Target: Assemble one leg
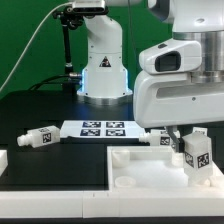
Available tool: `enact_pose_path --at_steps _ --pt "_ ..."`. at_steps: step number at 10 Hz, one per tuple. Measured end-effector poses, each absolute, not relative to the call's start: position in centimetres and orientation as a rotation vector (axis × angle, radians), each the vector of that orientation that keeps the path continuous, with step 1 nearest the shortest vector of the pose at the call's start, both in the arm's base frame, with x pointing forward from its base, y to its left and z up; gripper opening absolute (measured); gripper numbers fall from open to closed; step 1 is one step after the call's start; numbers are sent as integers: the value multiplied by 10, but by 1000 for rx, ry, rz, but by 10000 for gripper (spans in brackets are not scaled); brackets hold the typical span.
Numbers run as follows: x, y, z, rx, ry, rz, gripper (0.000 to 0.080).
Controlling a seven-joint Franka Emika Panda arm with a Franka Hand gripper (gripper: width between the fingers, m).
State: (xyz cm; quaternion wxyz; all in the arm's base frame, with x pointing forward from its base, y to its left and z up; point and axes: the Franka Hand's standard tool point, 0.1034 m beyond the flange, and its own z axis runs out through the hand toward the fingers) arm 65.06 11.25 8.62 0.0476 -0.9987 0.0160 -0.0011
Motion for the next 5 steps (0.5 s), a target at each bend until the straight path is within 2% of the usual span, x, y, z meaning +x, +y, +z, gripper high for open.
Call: enact_pose_path --at_steps 1,2,3,5 --pt "651 112 86 -3046 48 -3 452" --pt "651 112 86 -3046 51 -3 452" --pt "651 111 86 -3042 174 2 291" --pt "651 108 85 -3029 356 11 290"
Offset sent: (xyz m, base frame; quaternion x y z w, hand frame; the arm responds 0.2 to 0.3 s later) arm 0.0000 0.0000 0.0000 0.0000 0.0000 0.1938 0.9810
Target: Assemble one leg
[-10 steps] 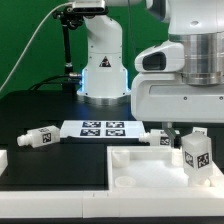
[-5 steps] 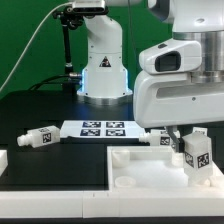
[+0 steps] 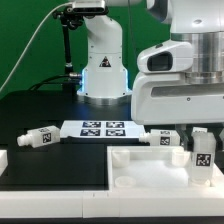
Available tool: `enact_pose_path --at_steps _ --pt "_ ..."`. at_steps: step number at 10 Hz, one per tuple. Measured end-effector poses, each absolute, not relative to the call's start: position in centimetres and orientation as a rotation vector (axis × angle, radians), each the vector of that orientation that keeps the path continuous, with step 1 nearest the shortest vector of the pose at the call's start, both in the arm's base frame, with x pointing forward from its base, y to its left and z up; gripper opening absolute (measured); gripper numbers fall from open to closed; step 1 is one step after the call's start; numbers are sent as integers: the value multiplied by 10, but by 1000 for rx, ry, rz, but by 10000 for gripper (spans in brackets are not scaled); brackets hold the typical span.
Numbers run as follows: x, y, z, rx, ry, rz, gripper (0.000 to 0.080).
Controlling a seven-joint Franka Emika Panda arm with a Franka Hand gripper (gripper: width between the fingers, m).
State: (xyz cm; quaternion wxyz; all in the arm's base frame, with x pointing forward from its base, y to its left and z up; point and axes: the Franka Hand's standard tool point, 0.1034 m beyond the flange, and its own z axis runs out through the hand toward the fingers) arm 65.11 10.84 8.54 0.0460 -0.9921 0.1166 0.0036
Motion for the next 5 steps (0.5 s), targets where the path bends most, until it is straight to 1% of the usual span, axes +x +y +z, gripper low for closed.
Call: enact_pose_path --at_steps 4,5 --pt "650 105 84 -2852 1117 11 290" --pt "649 103 84 -2705 1419 27 290"
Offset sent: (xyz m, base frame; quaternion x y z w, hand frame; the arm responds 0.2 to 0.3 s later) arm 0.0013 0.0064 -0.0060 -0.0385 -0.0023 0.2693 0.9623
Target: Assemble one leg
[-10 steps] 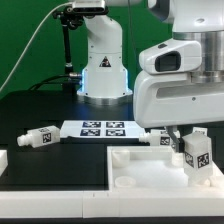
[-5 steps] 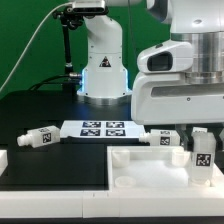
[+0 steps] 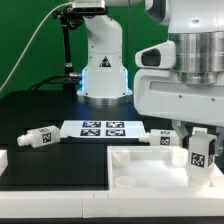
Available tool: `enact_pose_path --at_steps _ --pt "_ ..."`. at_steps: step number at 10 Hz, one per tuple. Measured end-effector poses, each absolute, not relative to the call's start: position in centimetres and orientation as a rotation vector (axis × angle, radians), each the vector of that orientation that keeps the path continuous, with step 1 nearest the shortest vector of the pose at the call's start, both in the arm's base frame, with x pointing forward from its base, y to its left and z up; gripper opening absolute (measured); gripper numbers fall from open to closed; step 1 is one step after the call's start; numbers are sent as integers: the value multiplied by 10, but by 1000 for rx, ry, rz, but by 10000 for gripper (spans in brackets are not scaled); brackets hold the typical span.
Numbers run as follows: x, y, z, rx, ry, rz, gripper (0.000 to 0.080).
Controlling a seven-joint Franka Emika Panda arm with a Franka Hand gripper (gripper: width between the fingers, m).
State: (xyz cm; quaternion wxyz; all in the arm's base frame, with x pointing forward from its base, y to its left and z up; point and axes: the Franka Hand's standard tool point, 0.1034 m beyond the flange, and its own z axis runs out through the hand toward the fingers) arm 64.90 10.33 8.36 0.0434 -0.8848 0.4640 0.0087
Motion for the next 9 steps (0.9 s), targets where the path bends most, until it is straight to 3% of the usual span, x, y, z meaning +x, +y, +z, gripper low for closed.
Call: enact_pose_path --at_steps 4,7,8,9 --pt "643 110 84 -2168 2093 95 290" --pt "642 110 83 -2272 1984 90 290" --pt "641 111 83 -2393 1839 85 473" --pt "641 113 82 -2550 1606 56 473"
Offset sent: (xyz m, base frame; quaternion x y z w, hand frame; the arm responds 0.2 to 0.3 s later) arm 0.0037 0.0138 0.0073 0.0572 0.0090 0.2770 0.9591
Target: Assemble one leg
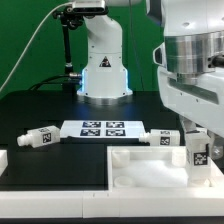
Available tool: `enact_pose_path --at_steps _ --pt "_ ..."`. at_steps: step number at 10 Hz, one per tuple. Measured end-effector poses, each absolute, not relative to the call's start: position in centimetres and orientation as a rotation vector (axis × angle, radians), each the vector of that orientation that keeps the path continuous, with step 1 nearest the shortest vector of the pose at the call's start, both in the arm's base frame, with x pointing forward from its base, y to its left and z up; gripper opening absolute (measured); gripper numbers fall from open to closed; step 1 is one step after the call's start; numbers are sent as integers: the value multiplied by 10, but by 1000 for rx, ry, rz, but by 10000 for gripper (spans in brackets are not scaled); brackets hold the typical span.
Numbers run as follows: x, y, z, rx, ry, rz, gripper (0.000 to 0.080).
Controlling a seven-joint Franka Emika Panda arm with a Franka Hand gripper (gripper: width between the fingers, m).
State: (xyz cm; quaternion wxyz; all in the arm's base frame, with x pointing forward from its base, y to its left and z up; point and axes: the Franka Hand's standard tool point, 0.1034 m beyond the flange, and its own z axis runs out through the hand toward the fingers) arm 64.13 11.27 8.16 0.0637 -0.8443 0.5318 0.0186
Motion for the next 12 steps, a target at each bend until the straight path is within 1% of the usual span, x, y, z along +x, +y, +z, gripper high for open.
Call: enact_pose_path --at_steps 1,2,4,6,9,10,11,12 --pt "641 114 79 -2667 1389 21 611" --pt "640 116 79 -2715 1293 16 641" --pt "640 114 79 -2774 1160 6 641" --pt "638 118 76 -2935 810 -29 649" --pt "638 120 75 -2920 855 -29 630" --pt "638 122 75 -2876 969 -18 425" --pt "637 121 74 -2839 1075 -7 297" --pt "637 119 74 -2807 1161 -1 297"
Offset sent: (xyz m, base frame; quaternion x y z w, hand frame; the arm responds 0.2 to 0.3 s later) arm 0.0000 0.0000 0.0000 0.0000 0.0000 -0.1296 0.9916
